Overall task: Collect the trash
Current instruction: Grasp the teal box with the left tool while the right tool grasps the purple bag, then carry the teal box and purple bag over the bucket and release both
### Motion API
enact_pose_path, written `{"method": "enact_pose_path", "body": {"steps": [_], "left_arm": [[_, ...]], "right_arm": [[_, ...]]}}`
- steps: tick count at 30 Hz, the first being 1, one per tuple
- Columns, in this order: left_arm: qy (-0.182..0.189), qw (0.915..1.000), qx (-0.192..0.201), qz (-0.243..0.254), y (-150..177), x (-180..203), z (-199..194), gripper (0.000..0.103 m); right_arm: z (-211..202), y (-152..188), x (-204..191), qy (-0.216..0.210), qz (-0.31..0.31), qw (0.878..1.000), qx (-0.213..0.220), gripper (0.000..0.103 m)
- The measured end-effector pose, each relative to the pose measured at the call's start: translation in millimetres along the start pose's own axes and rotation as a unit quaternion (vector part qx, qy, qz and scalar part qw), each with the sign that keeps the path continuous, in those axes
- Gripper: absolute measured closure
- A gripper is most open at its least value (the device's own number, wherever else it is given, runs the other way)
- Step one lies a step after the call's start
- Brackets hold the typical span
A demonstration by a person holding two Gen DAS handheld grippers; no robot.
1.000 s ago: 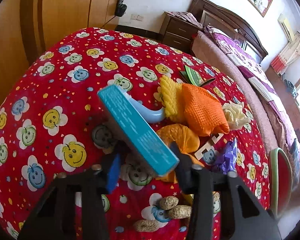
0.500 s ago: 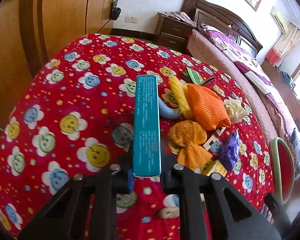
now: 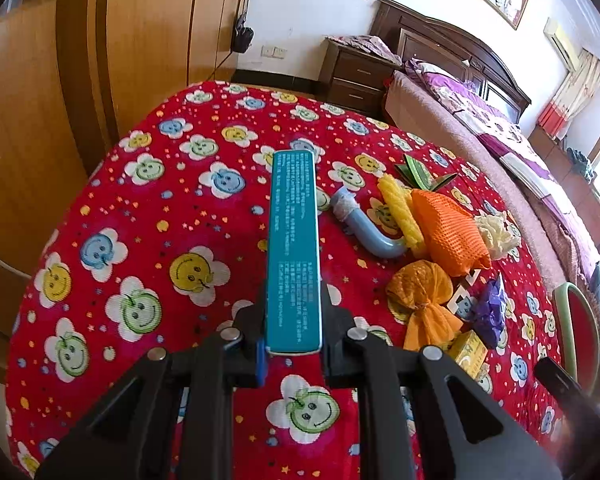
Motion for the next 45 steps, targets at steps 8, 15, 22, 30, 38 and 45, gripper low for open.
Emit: {"method": "enact_pose_path", "body": {"steps": [8,15,22,30,38,45], "left_arm": [[0.005,1.0,0.001,0.004,0,3,10,0.085],[0.004,1.0,0.0,0.008,1,8,16,0.085],[0.006,0.9999,0.0,0.011,1,11,17,0.085],[0.013,0.9998,0.0,0.015,3,14,15,0.085],[0.027,0.9993,0.008,0.023,12,23,0,0.085],[0.046,0.9984,0.007,0.032,21,36,-11,0.085]], "right_arm": [[21,-24,-16,-0.015,0.017,1.0,-0.012,0.045],[49,-38,-33,-0.03,0.02,0.999,-0.034,0.045],[59,-44,-34,-0.039,0.029,0.999,-0.024,0.046],[56,-41,-22,-0.067,0.042,0.997,-0.025,0.082],[27,-32,-15,-0.074,0.037,0.997,0.007,0.088],[-5,-22,-6,-0.069,0.035,0.996,0.041,0.089]]}}
Point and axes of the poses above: each gripper's, at about its wrist camera, not at the fingertips, and z roughly the way its jaws point, x to its right, y to its underside, the point moved 8 cm from there along z, roughly the way its jaws point, and after that the axes turned 14 degrees about -x, right-handed, at the moved point
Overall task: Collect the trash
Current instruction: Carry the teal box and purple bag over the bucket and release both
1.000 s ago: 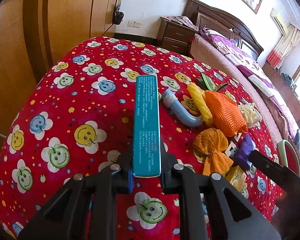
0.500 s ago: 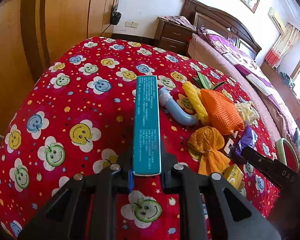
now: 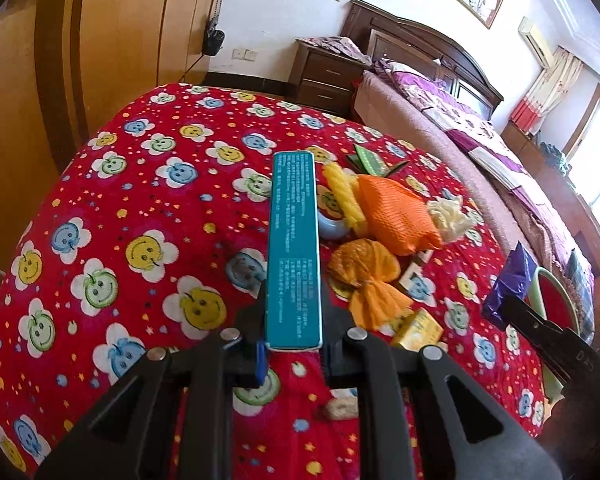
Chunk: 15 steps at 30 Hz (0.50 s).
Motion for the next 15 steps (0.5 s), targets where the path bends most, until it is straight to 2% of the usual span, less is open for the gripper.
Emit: {"method": "enact_pose_path", "body": {"steps": [15], "left_arm": [[0.047,0.9982,-0.011,0.035,23,44,-23,0.085]], "right_arm": [[-51,25,11,0.016,-0.008,0.999,0.043,0.089]]}}
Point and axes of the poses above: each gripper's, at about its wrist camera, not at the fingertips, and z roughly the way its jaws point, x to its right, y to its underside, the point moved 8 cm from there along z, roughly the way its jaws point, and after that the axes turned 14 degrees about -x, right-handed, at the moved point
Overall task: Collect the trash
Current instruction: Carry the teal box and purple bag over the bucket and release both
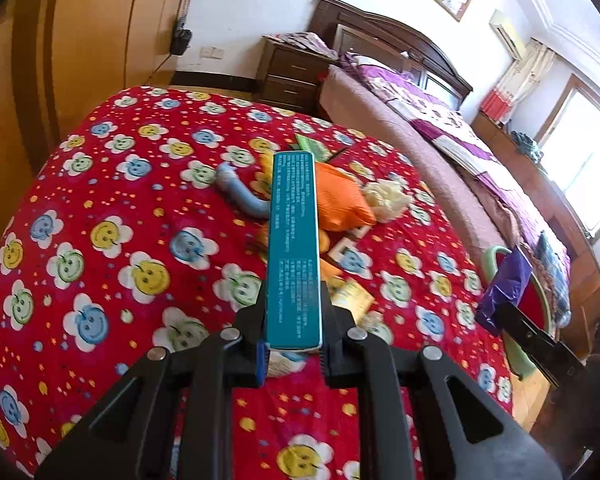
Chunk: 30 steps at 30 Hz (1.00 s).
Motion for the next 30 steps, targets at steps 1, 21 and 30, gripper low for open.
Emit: {"method": "enact_pose_path", "body": {"steps": [1,21,30], "left_arm": [[0.004,1.0,-0.001,0.004,2,4,-2,0.085],[0.043,0.9964,-0.033,0.066,28,76,-6,0.085],[0.064,0.9916,-0.042,0.104,32,119,4,0.085]], "right_arm": [[-3,1,2,0.001,0.001,1.0,0.002,0.089],[-74,23,53,0.021,0.038,0.997,0.064,0.088],[-106,26,83,0.036,0.06,0.993,0.097,0.088]]}}
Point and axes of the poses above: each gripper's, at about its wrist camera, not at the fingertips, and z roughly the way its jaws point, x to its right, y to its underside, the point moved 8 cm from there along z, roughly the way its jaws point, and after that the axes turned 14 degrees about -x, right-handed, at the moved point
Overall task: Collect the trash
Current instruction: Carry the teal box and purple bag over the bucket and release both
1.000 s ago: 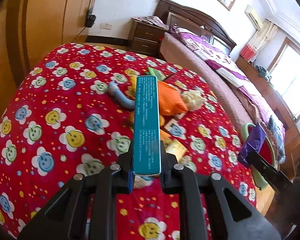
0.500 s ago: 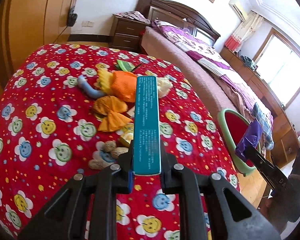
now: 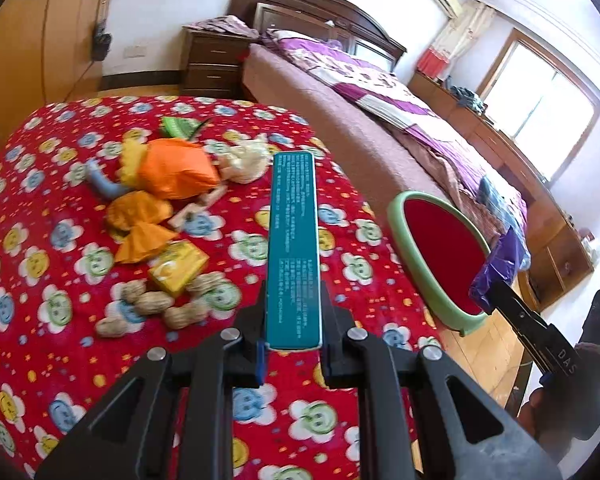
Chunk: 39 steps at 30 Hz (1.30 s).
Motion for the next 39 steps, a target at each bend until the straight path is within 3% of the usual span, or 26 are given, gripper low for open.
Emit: {"method": "enact_pose_path", "body": {"steps": [13,28,39], "left_arm": [[0.02,0.9971,-0.023,0.07,-15,64,36,0.085],[0.033,0.9873,-0.066,0.141,-26,140,92,0.085],[0.041,0.9789,-0.071,0.187,-23,176,115,0.085]], "right_arm": [[-20,-8,52,0.041,0.045,0.998,0.03,0.088],[-9,-4,112,0.067,0.106,0.992,0.019,0.088],[-5,0,139,0.074,0.138,0.988,0.012,0.085]]}}
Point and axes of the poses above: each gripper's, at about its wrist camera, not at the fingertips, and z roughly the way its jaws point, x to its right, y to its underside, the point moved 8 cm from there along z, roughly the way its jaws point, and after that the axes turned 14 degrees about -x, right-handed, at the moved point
